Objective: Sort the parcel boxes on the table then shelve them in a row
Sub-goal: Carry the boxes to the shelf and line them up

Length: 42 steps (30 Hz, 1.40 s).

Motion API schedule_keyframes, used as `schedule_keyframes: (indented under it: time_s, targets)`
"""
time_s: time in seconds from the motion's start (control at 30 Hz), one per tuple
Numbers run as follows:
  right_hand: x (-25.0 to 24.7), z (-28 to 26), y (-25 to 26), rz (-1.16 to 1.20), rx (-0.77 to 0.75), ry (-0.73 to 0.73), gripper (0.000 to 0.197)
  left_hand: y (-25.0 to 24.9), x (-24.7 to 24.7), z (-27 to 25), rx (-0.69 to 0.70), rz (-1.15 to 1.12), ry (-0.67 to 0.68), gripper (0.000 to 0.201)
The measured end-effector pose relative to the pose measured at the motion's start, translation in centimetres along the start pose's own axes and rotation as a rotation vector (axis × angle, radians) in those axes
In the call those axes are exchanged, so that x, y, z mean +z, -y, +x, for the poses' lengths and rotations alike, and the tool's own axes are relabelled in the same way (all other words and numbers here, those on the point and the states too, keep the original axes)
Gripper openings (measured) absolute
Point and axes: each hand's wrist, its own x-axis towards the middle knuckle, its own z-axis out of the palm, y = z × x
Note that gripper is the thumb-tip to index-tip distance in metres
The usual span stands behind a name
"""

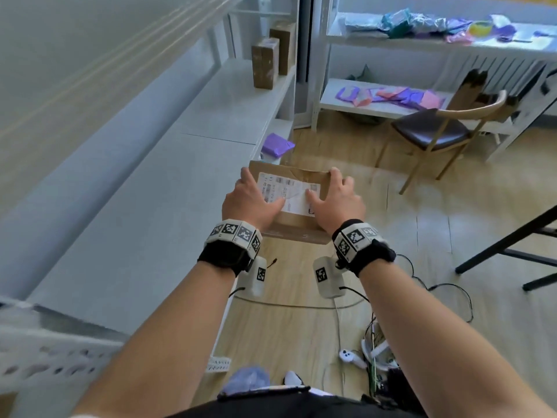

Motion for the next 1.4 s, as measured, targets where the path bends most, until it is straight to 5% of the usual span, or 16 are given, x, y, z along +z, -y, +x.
schedule_keyframes:
  time_s: [0.3, 0.57, 0.77, 1.4]
  targets:
    - [2.3, 13.9, -1.9, 0.014, 0.036, -0.001, 0.067, -3.9, 5.3, 13.3, 0.009, 0.002, 0.028, 0.082]
    - [4.2, 32.2, 1.0, 0.092, 0.056, 0.043, 0.073, -6.9, 7.5, 32.6, 0.009, 0.000, 0.013, 0.077]
    - [4.6, 45.5, 4.5, 0.210, 0.053, 0.090, 0.077, -9.2, 6.0, 45.2, 0.014, -0.041, -0.065, 0.092]
    - [17.5, 71.4, 16.0, 0.294, -0.240, 0.623, 0.073, -5.8, 8.1, 67.3, -0.200, 0.184, -0.367, 0.075]
